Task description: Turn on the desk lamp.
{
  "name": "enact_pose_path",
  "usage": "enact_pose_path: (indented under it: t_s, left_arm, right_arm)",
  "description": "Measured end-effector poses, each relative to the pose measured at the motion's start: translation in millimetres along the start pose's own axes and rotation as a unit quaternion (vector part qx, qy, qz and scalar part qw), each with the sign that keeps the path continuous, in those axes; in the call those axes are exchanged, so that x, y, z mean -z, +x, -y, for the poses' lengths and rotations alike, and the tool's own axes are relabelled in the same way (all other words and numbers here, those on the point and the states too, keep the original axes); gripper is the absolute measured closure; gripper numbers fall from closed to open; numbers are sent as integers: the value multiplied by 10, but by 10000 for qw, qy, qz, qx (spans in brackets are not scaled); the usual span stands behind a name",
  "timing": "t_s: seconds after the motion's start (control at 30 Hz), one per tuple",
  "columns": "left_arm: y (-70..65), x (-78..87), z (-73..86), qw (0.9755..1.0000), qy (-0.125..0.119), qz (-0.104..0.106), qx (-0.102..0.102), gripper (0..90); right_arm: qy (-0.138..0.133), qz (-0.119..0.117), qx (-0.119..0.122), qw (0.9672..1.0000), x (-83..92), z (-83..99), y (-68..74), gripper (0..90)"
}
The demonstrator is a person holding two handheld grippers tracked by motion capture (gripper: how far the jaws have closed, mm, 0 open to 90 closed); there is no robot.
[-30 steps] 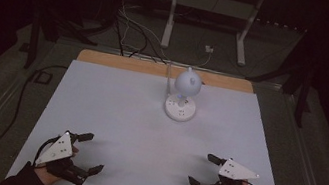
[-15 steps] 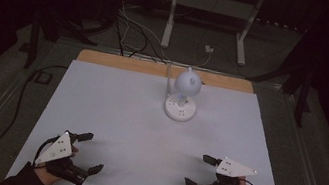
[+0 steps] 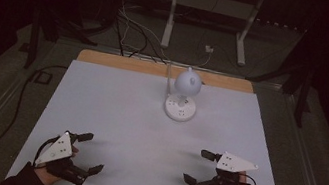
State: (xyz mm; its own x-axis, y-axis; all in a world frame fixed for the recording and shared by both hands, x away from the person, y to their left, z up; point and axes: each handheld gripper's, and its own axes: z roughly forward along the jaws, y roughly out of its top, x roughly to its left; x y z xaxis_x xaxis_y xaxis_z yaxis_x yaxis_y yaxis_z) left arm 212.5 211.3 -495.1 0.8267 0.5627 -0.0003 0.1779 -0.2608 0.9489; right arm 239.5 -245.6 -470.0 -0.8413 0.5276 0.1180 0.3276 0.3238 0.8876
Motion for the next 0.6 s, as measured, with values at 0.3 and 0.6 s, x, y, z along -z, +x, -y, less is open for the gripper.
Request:
enact_pose_path:
  t_s: [0.3, 0.6]
  left_arm:
    - [0, 0, 2, 10000, 25, -7, -22, 5]
    - [-4, 4, -2, 10000, -4, 0, -19, 5]
  right_arm:
    - [-18, -62, 72, 10000, -21, -111, -25, 0]
    - [-94, -85, 161, 9998, -47, -272, -101, 0]
